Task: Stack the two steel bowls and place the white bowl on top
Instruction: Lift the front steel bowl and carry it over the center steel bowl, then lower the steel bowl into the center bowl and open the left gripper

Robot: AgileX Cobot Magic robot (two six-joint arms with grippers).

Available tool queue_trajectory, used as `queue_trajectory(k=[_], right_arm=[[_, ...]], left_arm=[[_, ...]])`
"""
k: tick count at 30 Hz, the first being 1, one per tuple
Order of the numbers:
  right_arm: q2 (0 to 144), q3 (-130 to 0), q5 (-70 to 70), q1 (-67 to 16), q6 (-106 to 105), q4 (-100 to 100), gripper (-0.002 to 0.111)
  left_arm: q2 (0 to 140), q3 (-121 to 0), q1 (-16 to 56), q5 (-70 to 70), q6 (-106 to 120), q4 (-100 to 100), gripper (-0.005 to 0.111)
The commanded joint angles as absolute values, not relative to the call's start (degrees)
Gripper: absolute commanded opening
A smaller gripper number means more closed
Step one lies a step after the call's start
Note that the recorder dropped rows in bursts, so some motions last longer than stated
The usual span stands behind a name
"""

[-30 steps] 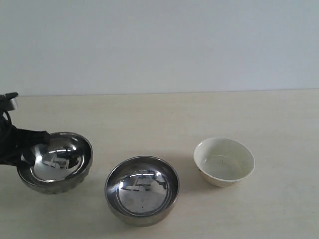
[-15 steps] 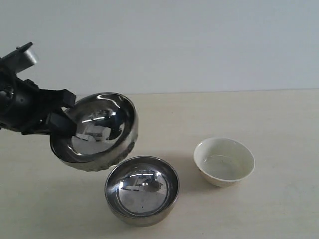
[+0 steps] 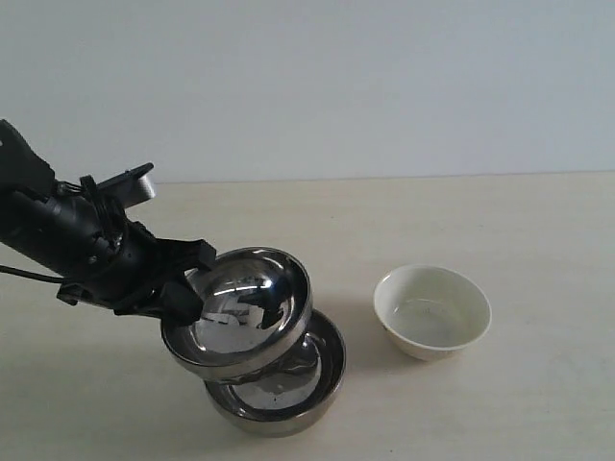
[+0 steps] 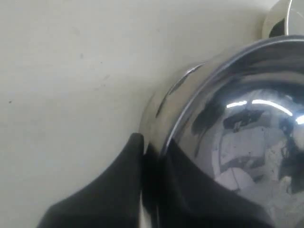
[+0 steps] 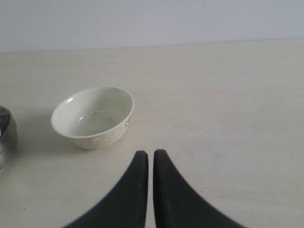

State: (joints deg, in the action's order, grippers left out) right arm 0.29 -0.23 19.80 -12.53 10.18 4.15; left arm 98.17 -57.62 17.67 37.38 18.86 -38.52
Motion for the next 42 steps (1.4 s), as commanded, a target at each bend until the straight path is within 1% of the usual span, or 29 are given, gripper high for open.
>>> queue_trajectory(k=[1,8,19,27,35,42], right_arm=[[0.00,0.00,19.58,-12.48,10.15,4.59,0.000],[0.00,0.00,19.58,-12.48,10.15,4.59,0.000],[0.00,0.00,19.58,-12.48,10.15,4.59,0.000],[0.00,0.00,19.58,-12.48,10.15,4.59,0.000],[0.00,0.00,19.58,-12.48,10.15,4.59,0.000],[0.00,0.00,19.58,-12.48,10.15,4.59,0.000]], left_arm=[[98.92,-58.00,18.09,36.22,19.47,-39.81,0.004],[99.28,-58.02,18.09,35.49,20.55,-41.41,0.004],[99.28,-59.67,23.05,33.82,20.14,-41.11,0.004],[99.51,-59.67,23.18,33.82,19.92,-40.69,0.004],[104.13,-59.67,23.18,34.12,19.42,-40.36,0.004],[104.94,-59.67,23.18,34.18,20.07,-38.98,0.004]])
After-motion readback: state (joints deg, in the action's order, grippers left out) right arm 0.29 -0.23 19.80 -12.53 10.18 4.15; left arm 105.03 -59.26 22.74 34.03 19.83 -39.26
